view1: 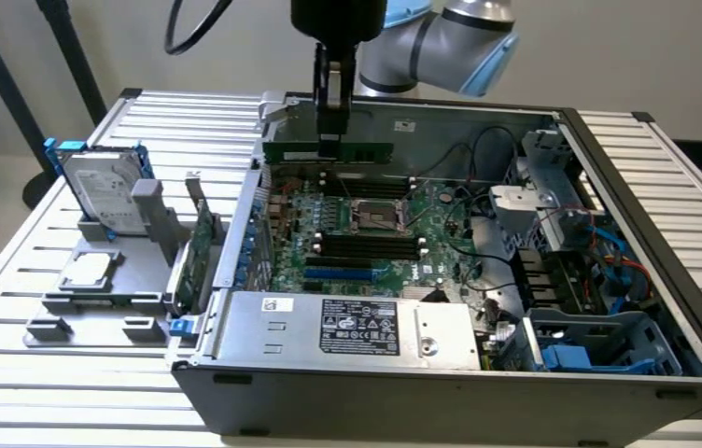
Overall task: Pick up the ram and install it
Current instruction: 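Pick up the ram and move it above insertion slot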
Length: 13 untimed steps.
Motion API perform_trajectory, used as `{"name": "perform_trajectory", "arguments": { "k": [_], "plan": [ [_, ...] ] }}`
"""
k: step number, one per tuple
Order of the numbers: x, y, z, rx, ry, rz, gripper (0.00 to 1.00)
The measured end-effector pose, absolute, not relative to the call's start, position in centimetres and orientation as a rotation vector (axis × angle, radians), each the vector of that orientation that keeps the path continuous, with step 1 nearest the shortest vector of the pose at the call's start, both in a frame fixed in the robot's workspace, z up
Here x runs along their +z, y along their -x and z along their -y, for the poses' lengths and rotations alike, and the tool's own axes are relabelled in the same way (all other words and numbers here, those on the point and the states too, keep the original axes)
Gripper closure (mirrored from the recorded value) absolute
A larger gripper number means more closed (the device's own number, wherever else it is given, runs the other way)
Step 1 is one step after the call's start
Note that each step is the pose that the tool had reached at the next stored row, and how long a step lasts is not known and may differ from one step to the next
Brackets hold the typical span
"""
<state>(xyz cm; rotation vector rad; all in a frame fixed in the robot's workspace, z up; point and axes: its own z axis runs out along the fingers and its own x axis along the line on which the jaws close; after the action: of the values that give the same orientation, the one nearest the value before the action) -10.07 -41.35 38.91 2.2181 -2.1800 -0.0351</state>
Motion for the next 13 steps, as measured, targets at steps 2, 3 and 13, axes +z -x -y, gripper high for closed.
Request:
{"name": "perform_trajectory", "arguments": {
  "k": [2,3,13],
  "plan": [
    [38.6,9.3,40.9,-0.035,-2.218,2.180,0.86],
    [38.4,8.9,40.7,-0.035,-2.218,2.180,0.86],
    [36.5,5.0,40.0,-0.038,-2.211,2.185,0.86]
  ]
}}
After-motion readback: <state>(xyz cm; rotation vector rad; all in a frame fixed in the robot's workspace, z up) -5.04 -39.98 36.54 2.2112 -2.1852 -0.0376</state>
